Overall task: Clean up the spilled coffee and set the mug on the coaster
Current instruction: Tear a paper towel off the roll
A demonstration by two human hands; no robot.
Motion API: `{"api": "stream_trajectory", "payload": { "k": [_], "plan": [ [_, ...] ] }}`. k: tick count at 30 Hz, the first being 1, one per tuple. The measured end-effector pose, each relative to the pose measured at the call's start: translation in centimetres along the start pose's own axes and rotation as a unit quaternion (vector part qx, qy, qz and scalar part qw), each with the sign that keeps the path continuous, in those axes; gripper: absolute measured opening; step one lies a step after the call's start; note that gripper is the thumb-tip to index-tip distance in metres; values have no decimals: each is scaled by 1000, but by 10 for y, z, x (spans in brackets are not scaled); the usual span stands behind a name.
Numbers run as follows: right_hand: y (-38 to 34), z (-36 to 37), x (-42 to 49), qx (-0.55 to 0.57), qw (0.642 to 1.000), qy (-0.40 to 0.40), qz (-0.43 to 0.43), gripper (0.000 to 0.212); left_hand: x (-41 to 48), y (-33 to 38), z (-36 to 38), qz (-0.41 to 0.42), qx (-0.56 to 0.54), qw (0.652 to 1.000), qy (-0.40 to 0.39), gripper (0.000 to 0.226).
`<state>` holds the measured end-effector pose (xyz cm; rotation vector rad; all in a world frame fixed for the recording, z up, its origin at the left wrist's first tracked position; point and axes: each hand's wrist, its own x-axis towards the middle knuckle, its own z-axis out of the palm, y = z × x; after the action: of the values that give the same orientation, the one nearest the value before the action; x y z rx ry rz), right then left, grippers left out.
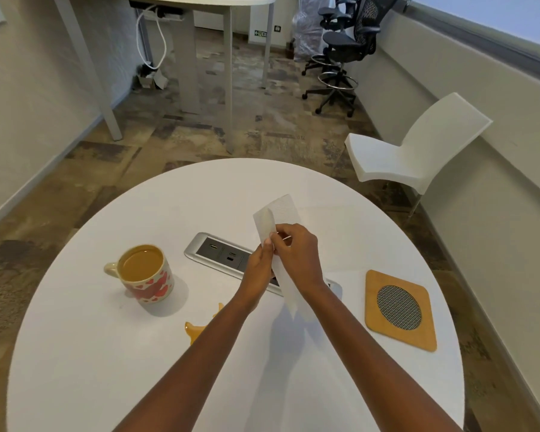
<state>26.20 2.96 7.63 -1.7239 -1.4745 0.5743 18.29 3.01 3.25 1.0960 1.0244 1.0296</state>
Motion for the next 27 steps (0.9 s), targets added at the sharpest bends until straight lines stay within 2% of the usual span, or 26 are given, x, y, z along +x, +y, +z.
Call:
{"api": "stream_trajectory", "payload": {
  "k": [10, 17, 22, 25, 27],
  "plan": [
    [-37, 43, -24, 7, 999, -47, -20, 22, -16, 12, -60, -8, 17, 1000, -12, 37],
    [-53, 60, -34, 12, 999, -49, -20, 23, -27, 15, -82, -23, -3, 999, -31, 33],
    [-60, 67, -40, 81, 995, -55, 1, 28, -32, 12, -95, -26, -7, 999, -37, 26],
    [-61, 68, -40, 121, 990, -74, 19, 30, -32, 10, -104, -35, -50, 998, -17, 27],
    [-60, 65, -40, 155, 986, -60, 16, 27, -33, 8, -110, -46, -82, 996, 0, 28]
  ]
}}
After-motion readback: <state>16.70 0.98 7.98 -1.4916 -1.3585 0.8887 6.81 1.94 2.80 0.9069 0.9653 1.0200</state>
